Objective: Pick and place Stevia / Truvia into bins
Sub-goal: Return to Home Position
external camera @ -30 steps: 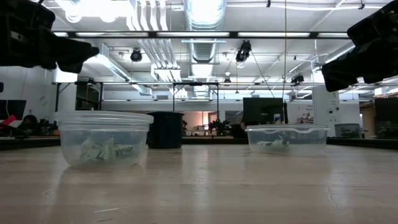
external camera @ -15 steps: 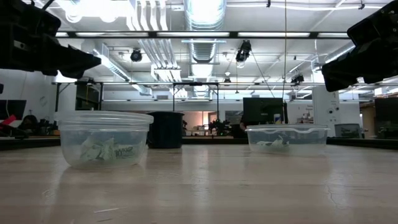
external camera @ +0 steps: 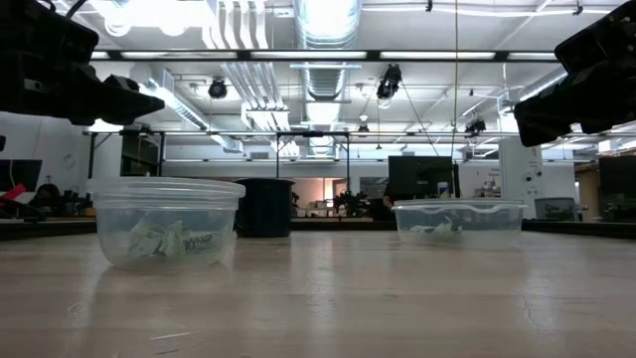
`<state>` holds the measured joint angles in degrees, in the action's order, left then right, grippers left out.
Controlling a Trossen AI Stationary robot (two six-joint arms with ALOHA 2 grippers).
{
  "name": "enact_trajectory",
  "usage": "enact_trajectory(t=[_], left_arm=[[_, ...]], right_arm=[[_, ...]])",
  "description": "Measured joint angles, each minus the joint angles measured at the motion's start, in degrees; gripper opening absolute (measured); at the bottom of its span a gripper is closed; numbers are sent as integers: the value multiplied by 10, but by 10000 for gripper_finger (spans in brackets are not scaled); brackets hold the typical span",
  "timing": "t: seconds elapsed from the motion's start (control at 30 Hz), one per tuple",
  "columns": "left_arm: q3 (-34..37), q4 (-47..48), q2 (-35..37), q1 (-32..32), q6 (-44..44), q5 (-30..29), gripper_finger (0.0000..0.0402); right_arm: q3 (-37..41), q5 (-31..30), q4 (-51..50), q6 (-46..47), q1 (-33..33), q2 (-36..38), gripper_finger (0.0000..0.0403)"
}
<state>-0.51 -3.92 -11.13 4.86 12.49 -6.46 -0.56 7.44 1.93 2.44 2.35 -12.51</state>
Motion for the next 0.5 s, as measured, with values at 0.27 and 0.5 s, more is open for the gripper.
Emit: enact_trajectory(t=[0.27, 0.5], left_arm=[[0, 0, -13, 0, 0, 1, 116], [0, -1, -19, 0, 0, 1, 116]], right_arm=[[0, 0, 0, 0, 0, 0, 68], [0, 0, 0, 0, 0, 0, 68]])
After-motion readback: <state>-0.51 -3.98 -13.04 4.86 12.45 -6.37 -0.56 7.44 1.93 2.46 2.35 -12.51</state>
